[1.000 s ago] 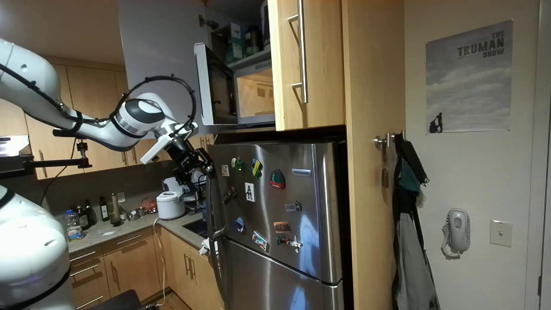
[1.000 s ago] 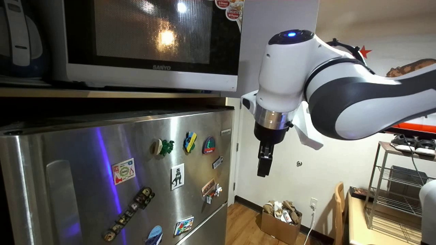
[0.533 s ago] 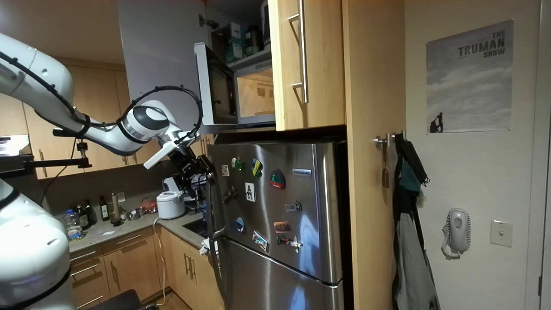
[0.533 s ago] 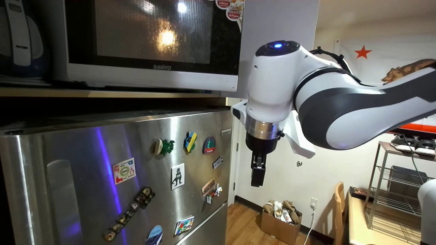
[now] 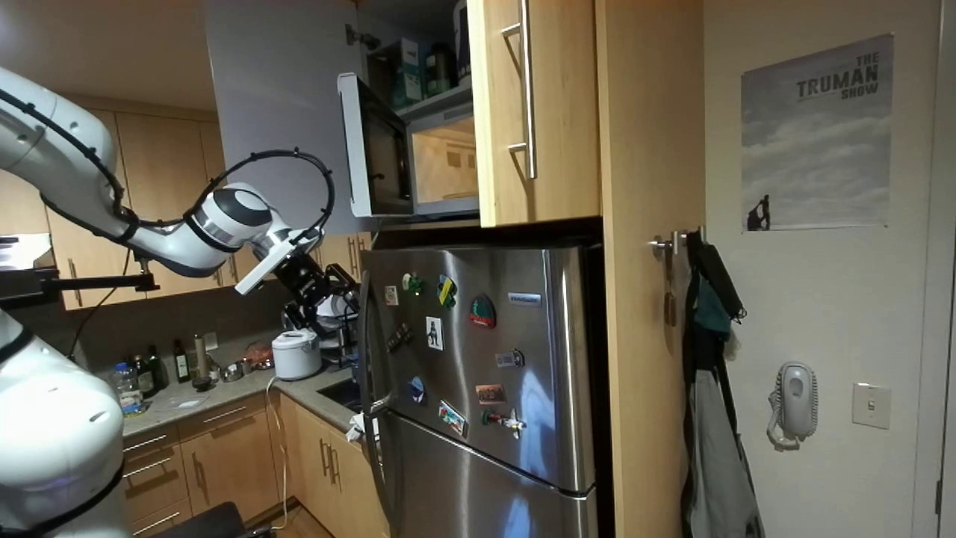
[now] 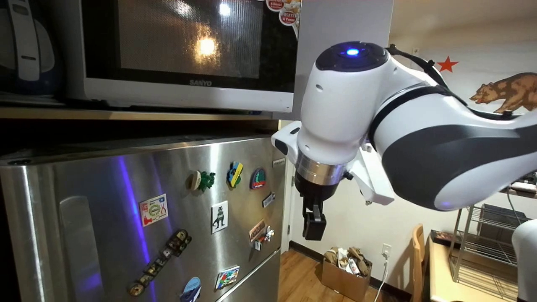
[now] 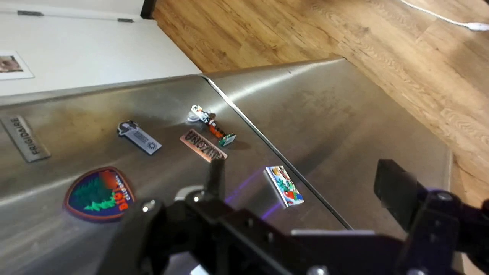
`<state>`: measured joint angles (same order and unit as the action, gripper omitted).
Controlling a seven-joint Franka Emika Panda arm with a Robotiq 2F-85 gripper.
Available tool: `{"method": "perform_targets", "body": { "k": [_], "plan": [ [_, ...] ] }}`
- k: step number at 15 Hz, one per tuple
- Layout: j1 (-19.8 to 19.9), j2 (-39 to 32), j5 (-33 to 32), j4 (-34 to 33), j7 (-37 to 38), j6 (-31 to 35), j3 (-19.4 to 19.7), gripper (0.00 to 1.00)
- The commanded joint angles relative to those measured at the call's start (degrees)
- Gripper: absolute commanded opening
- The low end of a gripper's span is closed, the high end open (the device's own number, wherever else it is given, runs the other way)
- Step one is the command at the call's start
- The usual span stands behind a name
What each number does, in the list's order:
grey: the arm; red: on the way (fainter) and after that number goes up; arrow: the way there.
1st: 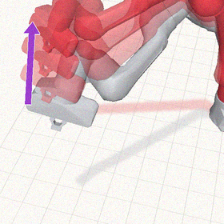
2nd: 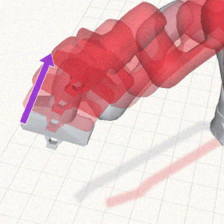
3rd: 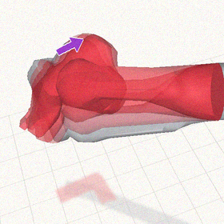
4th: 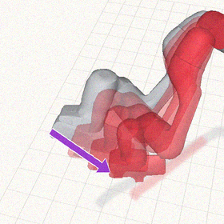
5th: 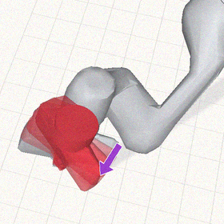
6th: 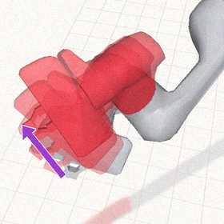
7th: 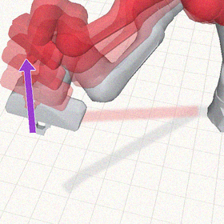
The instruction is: Close the microwave door
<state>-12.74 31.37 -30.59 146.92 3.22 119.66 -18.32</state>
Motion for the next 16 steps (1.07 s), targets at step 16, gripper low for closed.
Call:
{"method": "perform_targets", "body": {
  "k": [16],
  "plan": [
    [-3.9,13.2,-7.8,1.6,0.6,15.1,-2.0,0.9]
  ]
}}
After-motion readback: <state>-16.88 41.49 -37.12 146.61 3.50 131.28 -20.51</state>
